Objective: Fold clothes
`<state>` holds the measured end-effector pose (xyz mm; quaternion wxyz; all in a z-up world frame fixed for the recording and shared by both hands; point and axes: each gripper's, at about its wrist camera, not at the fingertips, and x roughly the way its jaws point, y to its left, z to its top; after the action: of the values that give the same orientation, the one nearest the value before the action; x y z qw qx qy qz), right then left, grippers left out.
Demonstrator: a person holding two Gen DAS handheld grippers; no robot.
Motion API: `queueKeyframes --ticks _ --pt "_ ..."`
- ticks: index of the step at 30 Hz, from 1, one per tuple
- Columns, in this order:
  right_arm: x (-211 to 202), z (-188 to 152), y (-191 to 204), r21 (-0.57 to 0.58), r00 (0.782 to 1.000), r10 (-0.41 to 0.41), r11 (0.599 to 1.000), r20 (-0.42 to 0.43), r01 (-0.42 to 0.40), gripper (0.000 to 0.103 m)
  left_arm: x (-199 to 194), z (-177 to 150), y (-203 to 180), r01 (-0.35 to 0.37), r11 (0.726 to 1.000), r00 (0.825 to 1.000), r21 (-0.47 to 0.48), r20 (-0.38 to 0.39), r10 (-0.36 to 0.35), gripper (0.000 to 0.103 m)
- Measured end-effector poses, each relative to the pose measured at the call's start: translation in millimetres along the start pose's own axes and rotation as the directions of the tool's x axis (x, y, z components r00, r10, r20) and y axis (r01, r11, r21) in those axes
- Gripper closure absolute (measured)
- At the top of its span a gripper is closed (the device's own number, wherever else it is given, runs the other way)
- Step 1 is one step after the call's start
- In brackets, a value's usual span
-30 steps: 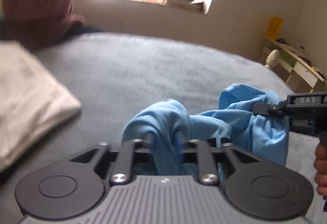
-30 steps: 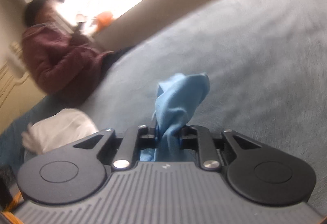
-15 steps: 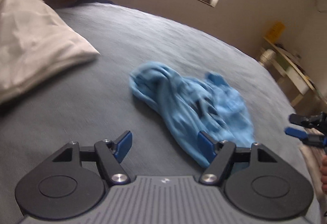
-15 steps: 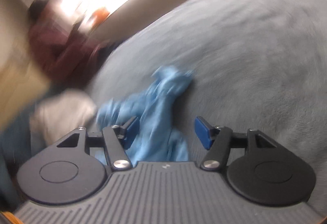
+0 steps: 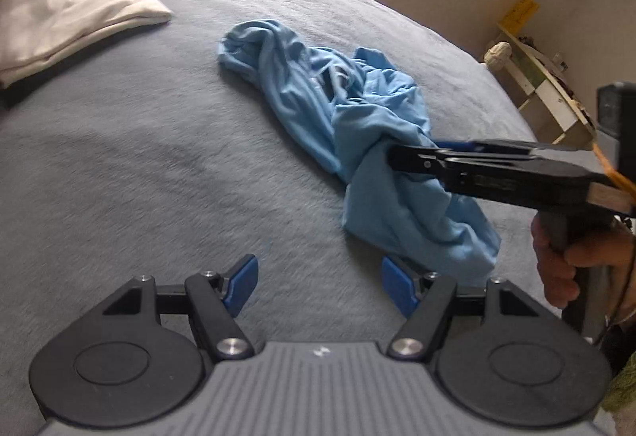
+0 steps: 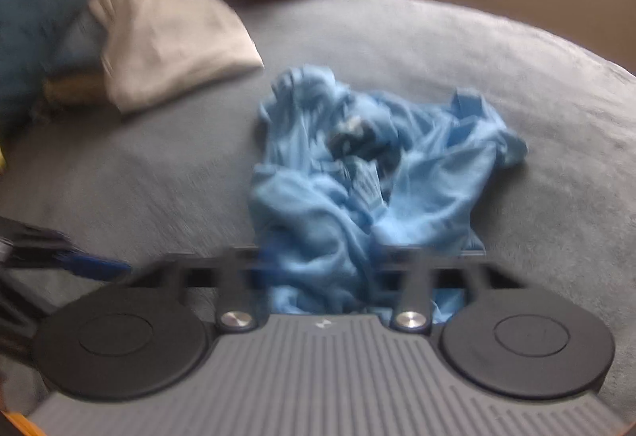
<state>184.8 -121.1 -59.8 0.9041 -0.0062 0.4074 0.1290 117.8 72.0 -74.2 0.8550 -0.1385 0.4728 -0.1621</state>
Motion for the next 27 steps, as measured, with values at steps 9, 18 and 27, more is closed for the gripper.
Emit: queueKeyframes --ticks 9,18,27 --pt "-72.5 -34.7 12.9 0.122 0.992 0.065 0.989 0.112 -0.078 0.096 -20.2 -8.4 12.2 0.059 0.997 0.998 -0.046 0.031 -0.057 0.033" --pt "-86.2 -113.2 51.2 0.225 0.989 0.142 0.963 0.027 -0.145 0.096 -25.9 -9.6 20.9 0.097 0.99 0.995 -0.104 0.044 -0.093 0.033" --pt "-82.5 -141.1 69.5 0.203 0.987 0.155 0.968 -0.033 -0.145 0.079 -3.4 -23.9 -8.3 0.147 0.988 0.988 -0.036 -0.038 -0.148 0.032"
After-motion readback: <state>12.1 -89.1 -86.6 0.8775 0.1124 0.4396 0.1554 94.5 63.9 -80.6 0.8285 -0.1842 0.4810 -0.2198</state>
